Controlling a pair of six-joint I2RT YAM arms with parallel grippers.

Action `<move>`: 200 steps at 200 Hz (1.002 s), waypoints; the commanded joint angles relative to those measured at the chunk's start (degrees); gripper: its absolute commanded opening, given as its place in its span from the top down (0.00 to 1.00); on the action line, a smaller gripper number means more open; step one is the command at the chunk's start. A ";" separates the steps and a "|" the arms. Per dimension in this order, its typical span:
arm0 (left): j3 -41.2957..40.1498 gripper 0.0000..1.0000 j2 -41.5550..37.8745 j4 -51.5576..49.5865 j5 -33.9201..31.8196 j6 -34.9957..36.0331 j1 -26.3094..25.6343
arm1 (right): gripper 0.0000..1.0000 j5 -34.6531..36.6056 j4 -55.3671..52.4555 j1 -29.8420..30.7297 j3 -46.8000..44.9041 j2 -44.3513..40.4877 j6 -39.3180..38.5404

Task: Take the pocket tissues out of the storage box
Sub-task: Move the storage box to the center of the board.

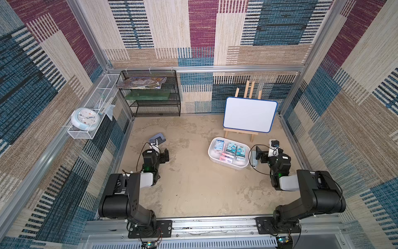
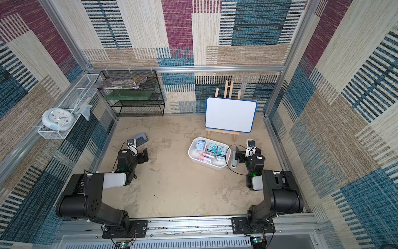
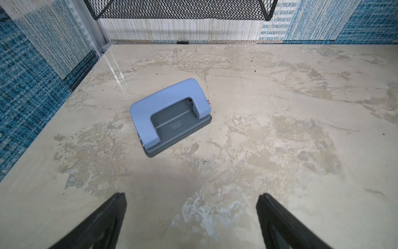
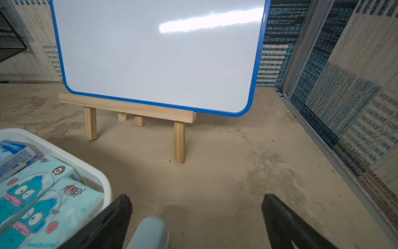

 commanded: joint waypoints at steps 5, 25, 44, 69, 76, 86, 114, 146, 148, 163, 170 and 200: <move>0.21 0.01 -0.05 0.55 0.71 -0.03 0.07 | 0.00 -0.31 1.59 0.05 0.14 -0.19 0.23; 0.25 0.01 -0.03 0.55 0.71 -0.03 0.03 | 0.00 -0.28 1.55 0.05 0.14 -0.19 0.27; 0.23 0.01 -0.05 0.56 0.72 -0.08 0.03 | 0.00 -0.32 1.63 0.05 0.14 -0.18 0.22; 0.30 0.01 0.07 0.48 0.79 -0.04 0.07 | 0.00 -0.35 1.52 0.06 0.22 -0.10 0.23; 0.49 0.01 0.10 0.20 0.89 0.05 0.05 | 0.00 -0.36 1.55 0.05 0.14 -0.18 0.23; 0.15 0.01 -0.09 0.58 0.90 0.01 0.05 | 0.00 -0.36 1.76 0.05 0.05 -0.26 0.25; 2.78 0.00 -4.54 -7.14 -1.29 -0.70 0.04 | 0.01 3.11 -8.50 0.03 4.35 -3.55 1.81; 3.33 0.01 -13.69 -16.25 -1.88 -1.65 0.08 | 0.00 4.73 -16.91 0.06 5.46 -11.21 3.95; 3.45 0.01 -14.39 -17.19 -1.74 -1.73 -0.01 | 0.00 4.73 -17.53 0.06 5.51 -11.89 4.19; 4.86 0.01 -18.82 -23.08 -0.52 -3.54 0.00 | 0.00 5.07 -23.98 0.06 6.38 -16.49 6.41; 5.48 0.01 -20.83 -25.67 0.10 -4.30 -0.04 | 0.00 5.33 -26.93 0.09 6.78 -18.91 7.70; 7.63 0.01 -28.87 -35.37 1.43 -8.57 -0.07 | 0.00 5.31 -42.46 0.06 9.50 -28.81 13.37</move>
